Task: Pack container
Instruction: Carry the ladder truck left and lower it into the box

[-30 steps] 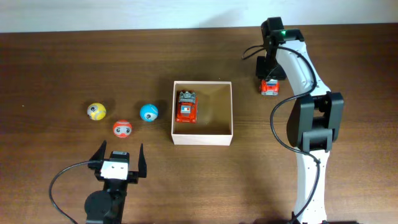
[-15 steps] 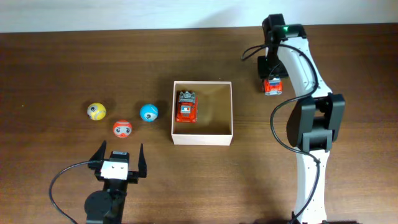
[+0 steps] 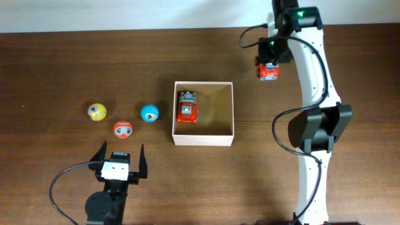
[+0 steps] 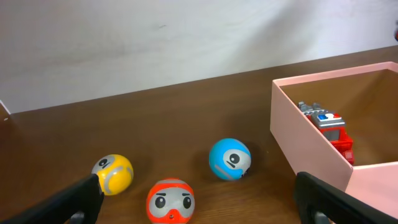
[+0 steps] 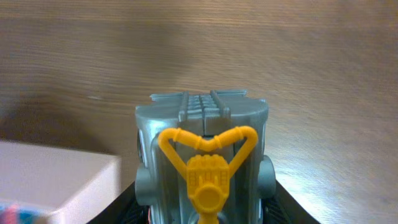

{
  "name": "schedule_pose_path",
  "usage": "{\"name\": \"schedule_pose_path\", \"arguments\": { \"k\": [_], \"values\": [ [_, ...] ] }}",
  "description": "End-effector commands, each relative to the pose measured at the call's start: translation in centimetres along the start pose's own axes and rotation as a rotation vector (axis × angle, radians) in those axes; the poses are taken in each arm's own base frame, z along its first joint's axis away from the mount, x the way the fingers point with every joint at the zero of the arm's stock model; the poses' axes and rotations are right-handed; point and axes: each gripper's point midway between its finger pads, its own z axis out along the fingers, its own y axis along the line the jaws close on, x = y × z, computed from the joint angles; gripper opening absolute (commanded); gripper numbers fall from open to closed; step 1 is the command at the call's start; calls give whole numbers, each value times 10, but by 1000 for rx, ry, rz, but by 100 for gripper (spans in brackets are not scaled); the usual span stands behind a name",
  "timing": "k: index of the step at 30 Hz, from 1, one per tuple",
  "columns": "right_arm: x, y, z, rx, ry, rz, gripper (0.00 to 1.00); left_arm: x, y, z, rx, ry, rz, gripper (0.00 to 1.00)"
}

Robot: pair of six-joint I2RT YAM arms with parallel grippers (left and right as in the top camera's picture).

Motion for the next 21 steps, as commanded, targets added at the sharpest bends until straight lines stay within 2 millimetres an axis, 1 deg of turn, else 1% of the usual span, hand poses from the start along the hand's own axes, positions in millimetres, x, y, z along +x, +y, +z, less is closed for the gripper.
{"name": "schedule_pose_path", "arguments": {
  "k": [1, 5, 8, 9, 11, 13, 17, 21],
  "values": [
    [-9, 45, -31, -258, -62, -67, 42, 0, -1, 0, 5, -5, 13, 99],
    [-9, 80, -58, -451, -88, -104, 42, 0, -1, 0, 5, -5, 13, 99],
    [-6, 103, -73, -568, -96, -132, 42, 0, -1, 0, 5, -5, 13, 99],
    [-3, 116, -80, -625, -96, -157, 42, 0, -1, 0, 5, -5, 13, 99],
    [1, 132, -88, -696, -88, -179, 42, 0, -1, 0, 5, -5, 13, 99],
    [7, 143, -91, -728, -71, -187, 42, 0, -1, 0, 5, -5, 13, 99],
    [23, 164, -90, -742, -11, -209, 42, 0, -1, 0, 5, -5, 13, 99],
    [38, 177, -83, -694, 37, -236, 42, 0, -1, 0, 5, -5, 13, 99]
  ]
}}
